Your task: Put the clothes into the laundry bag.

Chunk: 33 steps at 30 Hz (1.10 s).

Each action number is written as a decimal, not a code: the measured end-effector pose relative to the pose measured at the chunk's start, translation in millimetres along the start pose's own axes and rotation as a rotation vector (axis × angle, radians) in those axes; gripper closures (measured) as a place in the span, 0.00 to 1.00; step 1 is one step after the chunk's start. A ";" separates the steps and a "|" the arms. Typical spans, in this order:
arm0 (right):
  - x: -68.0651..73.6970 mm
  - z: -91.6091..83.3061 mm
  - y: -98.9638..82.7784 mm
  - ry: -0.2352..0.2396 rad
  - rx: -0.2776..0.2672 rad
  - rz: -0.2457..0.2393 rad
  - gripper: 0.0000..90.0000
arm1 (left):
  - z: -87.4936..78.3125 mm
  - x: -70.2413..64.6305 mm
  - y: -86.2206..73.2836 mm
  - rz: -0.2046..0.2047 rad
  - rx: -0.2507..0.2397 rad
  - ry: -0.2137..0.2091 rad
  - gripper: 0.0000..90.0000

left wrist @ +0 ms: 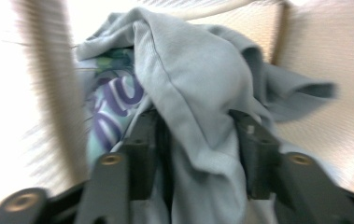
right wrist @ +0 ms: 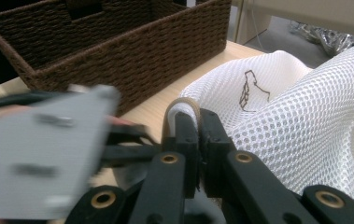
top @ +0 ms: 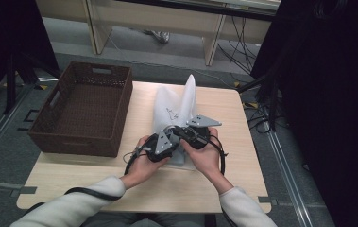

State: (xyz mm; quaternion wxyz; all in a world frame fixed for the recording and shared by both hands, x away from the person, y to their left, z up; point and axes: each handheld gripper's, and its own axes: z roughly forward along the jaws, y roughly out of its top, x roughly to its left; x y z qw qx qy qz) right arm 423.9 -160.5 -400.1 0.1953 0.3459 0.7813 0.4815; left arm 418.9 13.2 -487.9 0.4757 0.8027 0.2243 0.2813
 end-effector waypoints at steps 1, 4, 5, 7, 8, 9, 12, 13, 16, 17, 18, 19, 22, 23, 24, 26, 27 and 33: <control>0.1 0.3 -0.2 0.005 -0.006 0.012 0.98 | -8.9 0.6 0.4 0.000 -0.009 -0.002 0.50; -2.0 -1.0 0.4 0.001 0.007 0.003 0.98 | -33.6 5.1 -1.1 0.002 -0.018 0.007 0.44; -2.4 -1.1 0.6 -0.001 0.007 0.001 0.98 | -40.0 7.7 -2.3 -0.002 -0.016 0.011 0.41; -1.2 -1.5 0.5 -0.006 0.010 0.013 0.98 | -45.6 12.1 -6.4 -0.014 0.006 0.008 0.39; -1.3 -1.5 0.6 -0.005 0.010 0.012 0.98 | -45.0 13.5 -9.2 -0.033 0.023 0.003 0.38; -1.3 -1.3 0.7 -0.007 0.010 0.012 0.98 | -42.4 14.4 -12.1 -0.047 0.048 -0.005 0.36; -2.5 -1.0 1.1 -0.005 0.010 -0.009 0.98 | -27.9 13.0 -17.9 -0.049 0.132 -0.063 0.35; -0.8 -0.9 0.4 -0.008 0.019 0.012 0.98 | -20.7 10.3 -19.7 -0.087 0.138 -0.075 0.35; -0.9 0.9 -1.2 -0.009 0.015 0.014 0.98 | -5.4 5.6 -20.9 -0.072 0.198 -0.096 0.42; -0.9 0.9 -1.2 -0.009 0.015 0.014 0.98 | -1.6 2.8 -20.8 -0.068 0.188 -0.099 0.42; -0.2 2.9 -2.0 -0.016 -0.006 0.018 0.98 | 3.1 -1.8 -19.1 -0.056 0.214 -0.124 0.47; -1.4 2.2 -1.9 -0.011 0.008 0.007 0.98 | 7.0 -4.9 -18.3 -0.041 0.227 -0.120 0.52; -1.8 2.3 -2.6 -0.005 0.031 0.010 0.98 | 18.3 -14.5 -18.4 -0.060 0.229 -0.097 0.66; -1.9 3.5 -3.2 -0.008 0.023 0.003 0.98 | 19.5 -14.5 -17.2 -0.040 0.241 -0.094 0.70; 0.4 3.9 -3.8 -0.005 0.023 0.017 0.98 | 20.1 -13.6 -15.1 -0.021 0.244 -0.077 0.75; -1.0 3.5 -2.8 0.002 0.029 -0.006 0.98 | 21.7 -14.1 -13.0 -0.012 0.244 -0.070 0.85; 1.2 3.0 -2.8 -0.007 0.028 0.019 0.98 | 21.9 -13.2 -12.3 -0.001 0.245 -0.084 0.87; -1.6 2.7 -1.4 -0.010 0.005 0.000 0.98 | 17.6 -13.7 0.5 -0.110 0.107 -0.069 0.90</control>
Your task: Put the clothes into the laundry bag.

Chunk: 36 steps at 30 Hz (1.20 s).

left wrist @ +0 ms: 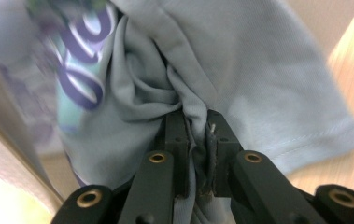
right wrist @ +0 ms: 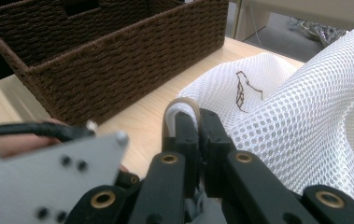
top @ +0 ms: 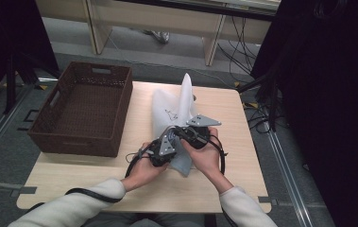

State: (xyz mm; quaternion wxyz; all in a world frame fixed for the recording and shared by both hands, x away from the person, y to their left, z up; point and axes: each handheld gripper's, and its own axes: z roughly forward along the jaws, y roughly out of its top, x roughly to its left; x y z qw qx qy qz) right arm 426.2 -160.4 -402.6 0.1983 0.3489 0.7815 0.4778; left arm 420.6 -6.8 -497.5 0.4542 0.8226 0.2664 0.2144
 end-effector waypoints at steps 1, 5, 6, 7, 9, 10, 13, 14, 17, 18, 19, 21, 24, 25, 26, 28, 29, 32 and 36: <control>0.3 -0.4 0.1 0.004 0.004 0.008 0.98 | -3.3 3.2 4.4 0.044 0.009 -0.002 0.90; 3.8 -0.5 0.9 0.017 0.002 0.011 0.98 | -2.1 4.2 14.9 0.033 -0.064 0.023 0.90; 3.8 -0.5 0.9 0.017 0.002 0.011 0.98 | -0.5 4.5 15.7 0.029 -0.071 0.030 0.90; 3.1 -0.1 1.4 0.020 0.003 -0.004 0.98 | 2.4 4.2 16.0 0.012 -0.090 0.040 0.89; 2.5 -0.9 1.9 0.022 0.005 -0.007 0.98 | 6.7 6.3 14.9 0.016 -0.092 0.062 0.89; 2.5 -0.9 1.9 0.022 0.005 -0.007 0.98 | 9.3 7.2 13.7 0.014 -0.093 0.071 0.89; 1.5 -2.0 1.9 0.016 0.007 -0.004 0.98 | 15.2 8.6 10.5 0.019 -0.090 0.093 0.89; 1.7 -2.0 1.8 0.018 0.006 0.000 0.98 | 16.6 9.1 10.1 0.031 -0.092 0.099 0.89; 1.7 -1.3 2.2 0.022 -0.010 0.002 0.98 | 20.2 9.1 9.3 0.027 -0.109 0.125 0.89; 1.4 -1.8 2.4 0.023 -0.013 0.001 0.98 | 20.9 10.0 9.2 0.024 -0.116 0.128 0.89; 0.2 -3.5 2.8 0.025 0.002 -0.015 0.98 | 21.3 11.6 9.5 0.023 -0.116 0.136 0.89; 0.6 -3.7 3.2 0.020 -0.003 -0.004 0.98 | 22.3 14.6 10.5 0.017 -0.129 0.158 0.89; 1.0 -3.5 3.6 0.026 -0.010 0.000 0.98 | 22.6 18.6 12.6 0.016 -0.139 0.177 0.89; 1.1 -3.4 3.7 0.015 -0.026 -0.005 0.98 | 21.3 21.0 13.4 0.038 -0.120 0.180 0.89; 3.8 -4.5 4.1 0.020 -0.017 0.031 0.98 | 21.8 21.8 13.9 0.039 -0.123 0.189 0.89; 2.5 -3.8 4.5 0.009 -0.033 0.014 0.98 | 23.4 21.9 14.2 0.045 -0.122 0.195 0.89; 2.3 -4.3 4.8 0.012 -0.025 0.012 0.98 | 24.2 20.6 13.9 0.035 -0.122 0.187 0.89; 1.0 -3.0 3.3 0.007 -0.035 0.011 0.98 | 26.1 19.2 11.8 0.036 -0.117 0.185 0.88; -2.2 -4.5 2.8 0.012 -0.006 -0.004 0.98 | 26.1 18.8 7.7 0.032 -0.112 0.166 0.85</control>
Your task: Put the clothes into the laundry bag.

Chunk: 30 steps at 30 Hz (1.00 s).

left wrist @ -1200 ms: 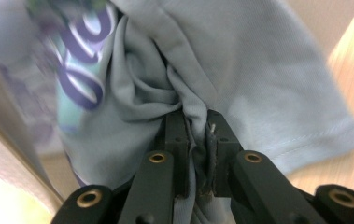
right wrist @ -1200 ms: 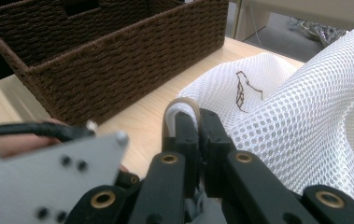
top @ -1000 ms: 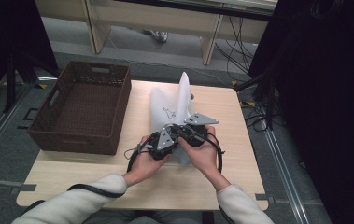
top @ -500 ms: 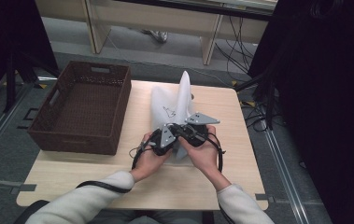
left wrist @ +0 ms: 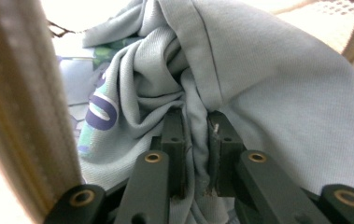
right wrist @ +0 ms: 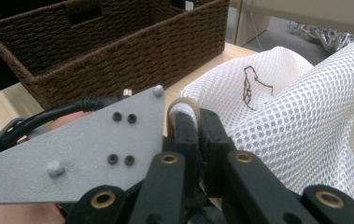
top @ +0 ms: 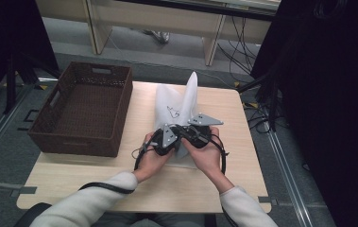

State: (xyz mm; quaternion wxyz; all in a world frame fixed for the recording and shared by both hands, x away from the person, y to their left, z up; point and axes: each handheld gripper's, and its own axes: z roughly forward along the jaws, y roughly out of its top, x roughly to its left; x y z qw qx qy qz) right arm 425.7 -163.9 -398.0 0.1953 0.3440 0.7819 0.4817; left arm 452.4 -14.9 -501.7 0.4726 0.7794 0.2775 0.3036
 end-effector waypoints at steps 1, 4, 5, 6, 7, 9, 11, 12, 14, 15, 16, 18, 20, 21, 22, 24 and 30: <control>0.0 0.3 -0.2 0.007 0.002 0.005 0.98 | -0.9 -0.7 -0.5 -0.023 -0.015 -0.002 0.83; -1.7 0.0 0.2 -0.005 -0.008 -0.006 0.98 | -6.8 -0.9 -0.3 -0.030 -0.017 -0.044 0.75; -1.5 1.3 0.2 -0.003 -0.019 0.001 0.98 | -10.3 -0.2 0.3 -0.012 -0.012 -0.052 0.72; -0.7 0.1 0.3 -0.004 -0.007 0.022 0.98 | -12.6 -1.3 0.4 -0.017 -0.018 -0.069 0.68; -2.1 -0.4 0.7 -0.002 -0.007 0.011 0.98 | -16.3 -2.0 1.0 -0.010 -0.019 -0.078 0.63; -2.8 -0.1 0.6 0.003 -0.014 0.013 0.98 | -24.3 -3.8 2.7 -0.007 -0.029 -0.096 0.59; -1.3 -0.2 0.0 -0.006 -0.019 0.033 0.98 | -33.3 -5.9 4.3 -0.003 -0.031 -0.111 0.55; -1.2 -0.3 0.1 -0.006 -0.020 0.035 0.98 | -37.3 -7.3 4.6 0.000 -0.036 -0.123 0.54; -2.9 -0.3 0.8 -0.003 -0.020 0.020 0.98 | -42.2 -12.7 3.6 0.005 -0.028 -0.131 0.52; -2.3 -0.3 0.9 -0.006 -0.022 0.025 0.98 | -42.2 -16.8 2.1 -0.003 -0.017 -0.139 0.50; -2.8 -1.1 1.5 -0.008 -0.013 0.014 0.98 | -40.3 -21.8 0.1 -0.009 -0.004 -0.154 0.48; -2.6 -0.9 1.5 -0.006 -0.012 0.013 0.98 | -33.6 -29.1 -3.7 0.020 0.030 -0.170 0.46; -1.4 -1.0 1.3 -0.005 -0.010 0.015 0.98 | -25.2 -33.7 -6.1 0.023 0.026 -0.153 0.54; -1.4 -1.0 1.3 -0.005 -0.010 0.015 0.98 | -20.5 -35.1 -7.0 0.023 0.035 -0.162 0.54; -1.4 -1.1 1.5 -0.006 -0.010 0.011 0.98 | -15.7 -34.0 -7.3 0.051 0.028 -0.153 0.58; -0.7 -1.2 1.6 -0.005 -0.009 0.016 0.98 | -10.5 -34.1 -7.1 0.097 0.050 -0.125 0.67; 0.5 -1.5 2.1 -0.010 -0.030 0.037 0.98 | 0.8 -32.8 -6.7 0.054 0.034 -0.129 0.91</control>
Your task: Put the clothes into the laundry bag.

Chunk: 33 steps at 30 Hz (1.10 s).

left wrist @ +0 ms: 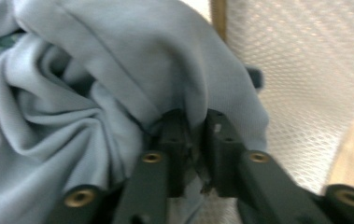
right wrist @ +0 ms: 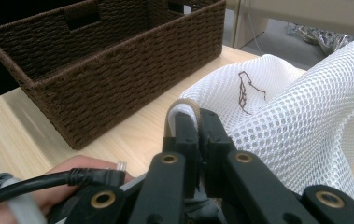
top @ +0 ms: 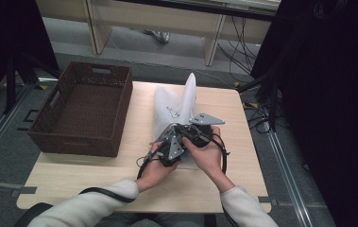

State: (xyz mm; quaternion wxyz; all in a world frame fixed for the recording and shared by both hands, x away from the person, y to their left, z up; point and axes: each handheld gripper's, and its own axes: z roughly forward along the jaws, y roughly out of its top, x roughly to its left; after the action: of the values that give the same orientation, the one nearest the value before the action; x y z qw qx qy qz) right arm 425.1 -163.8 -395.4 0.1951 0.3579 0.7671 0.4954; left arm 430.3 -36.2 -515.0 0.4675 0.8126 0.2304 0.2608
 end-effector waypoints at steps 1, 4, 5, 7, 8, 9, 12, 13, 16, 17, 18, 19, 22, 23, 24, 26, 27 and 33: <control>-0.1 -0.5 0.3 0.000 0.001 0.003 0.98 | 0.6 0.7 0.4 0.000 -0.007 0.003 0.93; 1.2 -1.0 1.4 0.007 -0.008 0.000 0.98 | 0.9 2.7 1.7 0.014 -0.001 0.014 0.96; 1.0 -3.0 3.0 0.007 0.001 -0.008 0.98 | 1.3 3.5 2.2 0.015 -0.014 0.037 0.97; 1.5 -3.1 5.4 -0.004 -0.028 -0.016 0.98 | 2.5 2.9 3.0 -0.004 -0.019 0.028 0.97; 1.6 -3.3 6.0 -0.003 -0.034 -0.019 0.98 | 2.2 4.8 4.3 0.008 -0.026 0.056 0.97; 1.6 -5.7 7.4 0.009 -0.012 -0.016 0.98 | 2.3 5.3 5.6 0.002 -0.032 0.058 0.97; 0.7 -7.8 9.6 0.006 -0.033 -0.001 0.98 | 1.9 8.2 9.8 -0.011 -0.034 0.065 0.98; -0.1 -7.9 10.3 0.013 -0.046 -0.004 0.98 | 3.0 8.2 10.4 -0.026 -0.038 0.054 0.98; -0.2 -10.0 12.3 0.011 -0.050 -0.004 0.98 | 3.2 13.9 13.7 -0.016 -0.044 0.098 0.97; -0.7 -11.0 12.8 0.001 -0.049 -0.009 0.98 | 3.7 14.9 14.3 -0.019 -0.050 0.102 0.97; -1.5 -10.7 13.1 0.013 -0.049 -0.011 0.98 | 4.6 14.9 14.5 -0.021 -0.055 0.094 0.97; -1.4 -11.0 13.2 0.010 -0.049 0.001 0.98 | 3.4 15.6 15.2 -0.007 -0.051 0.115 0.97; -2.0 -10.8 13.5 0.017 -0.061 -0.002 0.98 | 3.7 16.2 16.1 -0.028 -0.069 0.123 0.97; -3.2 -12.6 14.1 -0.001 -0.057 -0.021 0.98 | 3.9 16.8 16.9 -0.029 -0.072 0.126 0.97; -3.4 -12.8 14.4 0.001 -0.059 -0.023 0.98 | 3.9 17.3 17.5 -0.028 -0.075 0.139 0.97; -1.9 -12.1 14.3 0.020 -0.061 0.002 0.98 | 3.5 18.5 18.4 -0.006 -0.077 0.158 0.97; -1.8 -12.4 14.4 0.014 -0.060 -0.001 0.98 | 4.2 18.7 18.6 -0.010 -0.076 0.161 0.97; -3.8 -12.1 14.0 0.018 -0.060 0.004 0.98 | 10.6 20.2 15.0 -0.006 -0.043 0.171 0.96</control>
State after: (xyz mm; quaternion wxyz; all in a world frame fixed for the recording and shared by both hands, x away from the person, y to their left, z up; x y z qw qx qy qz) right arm 424.7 -170.6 -377.8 0.1978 0.3488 0.7528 0.5220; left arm 454.3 -37.3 -502.1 0.4642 0.7764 0.2665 0.3327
